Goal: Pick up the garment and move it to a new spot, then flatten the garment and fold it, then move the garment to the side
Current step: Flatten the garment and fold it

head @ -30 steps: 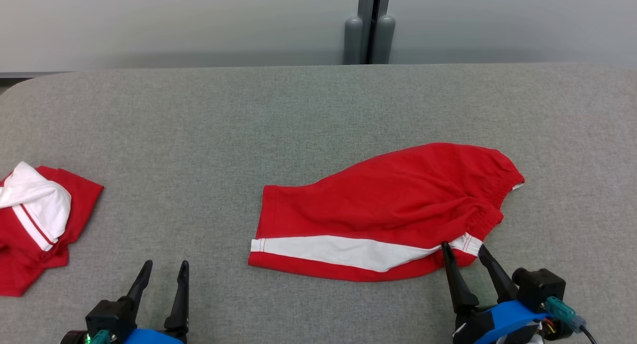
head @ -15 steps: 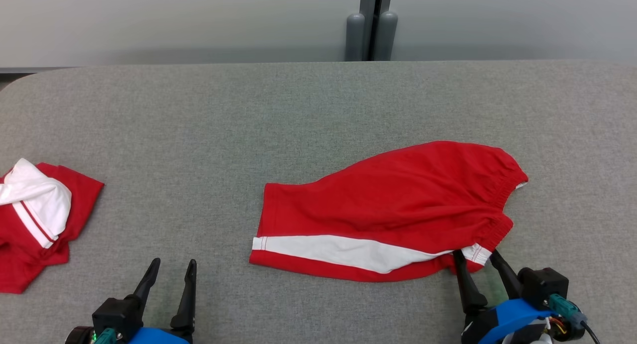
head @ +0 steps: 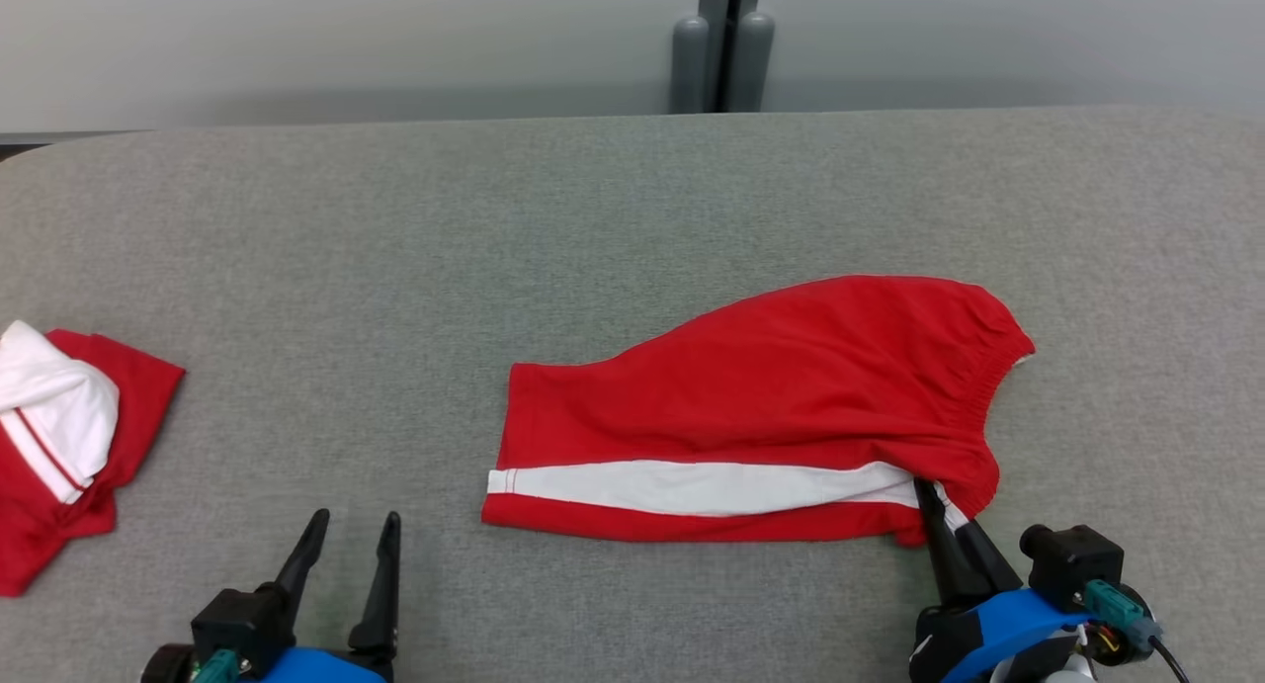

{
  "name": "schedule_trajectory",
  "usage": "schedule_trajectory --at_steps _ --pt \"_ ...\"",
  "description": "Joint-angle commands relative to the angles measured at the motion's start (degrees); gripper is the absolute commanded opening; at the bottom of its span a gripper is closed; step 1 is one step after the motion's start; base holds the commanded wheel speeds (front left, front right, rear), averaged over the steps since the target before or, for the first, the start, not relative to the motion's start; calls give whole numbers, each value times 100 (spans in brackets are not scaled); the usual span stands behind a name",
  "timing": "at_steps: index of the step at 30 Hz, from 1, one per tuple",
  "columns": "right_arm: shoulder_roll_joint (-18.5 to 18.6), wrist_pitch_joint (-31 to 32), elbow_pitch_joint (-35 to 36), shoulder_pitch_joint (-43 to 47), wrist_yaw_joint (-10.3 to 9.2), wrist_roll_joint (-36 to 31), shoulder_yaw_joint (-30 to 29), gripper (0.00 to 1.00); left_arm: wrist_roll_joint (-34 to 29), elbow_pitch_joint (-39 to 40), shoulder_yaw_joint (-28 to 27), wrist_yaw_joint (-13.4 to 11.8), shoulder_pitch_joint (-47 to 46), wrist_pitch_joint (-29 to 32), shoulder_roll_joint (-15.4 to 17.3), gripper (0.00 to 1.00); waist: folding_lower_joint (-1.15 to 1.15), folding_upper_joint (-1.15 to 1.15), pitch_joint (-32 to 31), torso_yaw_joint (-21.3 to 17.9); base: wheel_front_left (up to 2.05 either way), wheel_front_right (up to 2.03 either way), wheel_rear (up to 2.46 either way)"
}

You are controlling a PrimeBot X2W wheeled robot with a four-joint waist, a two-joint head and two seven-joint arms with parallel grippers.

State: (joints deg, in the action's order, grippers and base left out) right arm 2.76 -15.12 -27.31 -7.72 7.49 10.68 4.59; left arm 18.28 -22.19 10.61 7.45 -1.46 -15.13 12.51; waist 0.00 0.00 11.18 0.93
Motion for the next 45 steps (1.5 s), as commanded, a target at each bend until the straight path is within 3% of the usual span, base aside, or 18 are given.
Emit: schedule_trajectory --at_steps 1,8,10,16,32,45 --pt "29 -3 70 72 1 -39 -19 0 88 44 139 8 -65 -2 38 100 0 0 -6 -90 0 0 0" --pt "29 -4 179 86 1 -118 76 0 686 97 846 8 -204 -1 199 100 0 0 48 -318 0 0 0" --pt "28 -3 192 96 1 -149 137 0 1089 75 1263 8 -329 -2 344 100 0 0 85 -414 0 0 0" --pt "29 -3 188 50 1 -189 216 0 1777 148 1760 8 -528 -2 566 100 0 0 155 -521 0 0 0" --pt "28 -3 180 3 1 -251 364 0 3858 -38 3563 8 -1320 0 1308 100 0 0 242 -602 0 0 0" --pt "28 -3 202 44 1 -209 486 0 4125 260 3739 8 -1609 -2 1450 100 0 0 276 -651 0 0 0"
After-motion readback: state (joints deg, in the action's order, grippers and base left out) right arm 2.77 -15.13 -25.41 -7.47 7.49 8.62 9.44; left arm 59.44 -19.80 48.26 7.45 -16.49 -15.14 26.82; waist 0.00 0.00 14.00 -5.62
